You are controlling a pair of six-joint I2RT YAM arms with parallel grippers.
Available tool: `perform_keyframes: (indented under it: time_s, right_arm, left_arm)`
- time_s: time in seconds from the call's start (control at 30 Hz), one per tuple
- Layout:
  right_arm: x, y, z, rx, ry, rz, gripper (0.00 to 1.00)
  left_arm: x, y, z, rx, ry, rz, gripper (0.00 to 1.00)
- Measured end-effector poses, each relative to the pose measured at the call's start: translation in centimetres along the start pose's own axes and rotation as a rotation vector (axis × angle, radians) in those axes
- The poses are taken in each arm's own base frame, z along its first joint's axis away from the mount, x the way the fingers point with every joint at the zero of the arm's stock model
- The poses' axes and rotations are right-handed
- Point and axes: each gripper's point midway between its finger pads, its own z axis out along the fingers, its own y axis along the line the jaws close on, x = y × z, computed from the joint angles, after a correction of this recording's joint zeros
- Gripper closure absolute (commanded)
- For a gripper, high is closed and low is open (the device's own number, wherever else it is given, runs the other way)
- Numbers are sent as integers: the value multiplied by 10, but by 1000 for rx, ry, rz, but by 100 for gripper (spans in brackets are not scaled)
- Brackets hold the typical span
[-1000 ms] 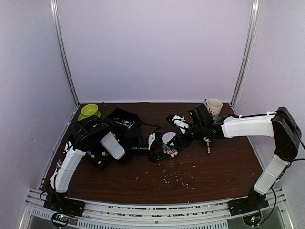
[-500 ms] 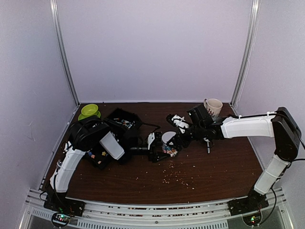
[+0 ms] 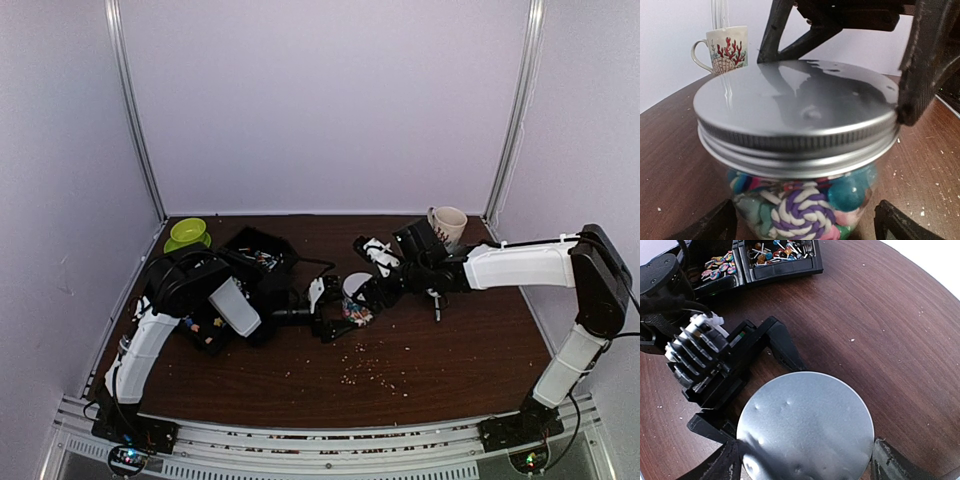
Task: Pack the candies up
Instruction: Reset both arms
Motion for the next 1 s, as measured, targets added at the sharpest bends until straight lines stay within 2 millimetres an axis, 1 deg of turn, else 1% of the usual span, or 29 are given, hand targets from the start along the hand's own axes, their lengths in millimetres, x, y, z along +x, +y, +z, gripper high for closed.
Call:
perform_keyframes:
  time_s: [0.17,0.33,0.47,0.73,0.9,1.0]
  right_arm:
    - [2,-13,-4,28,0,23,15]
    - [11,-30,-15,71,9,58,15]
    - [17,-37,-21,89,17,71,15]
    - [27,-32,-32,71,30,61,16]
    - [34,-26,-38,47,33,55,16]
    - [38,-23,-42,38,32,51,16]
  left_arm:
    - [0,0,0,-2,0,0,2]
    - [0,3,-1,-22,-1,-2,2]
    - [1,8,-3,-64,6,-10,2]
    - [3,23,-15,-193,37,-39,2]
    - [8,37,-24,-294,120,-75,2]
    - [9,42,-27,-329,160,-101,2]
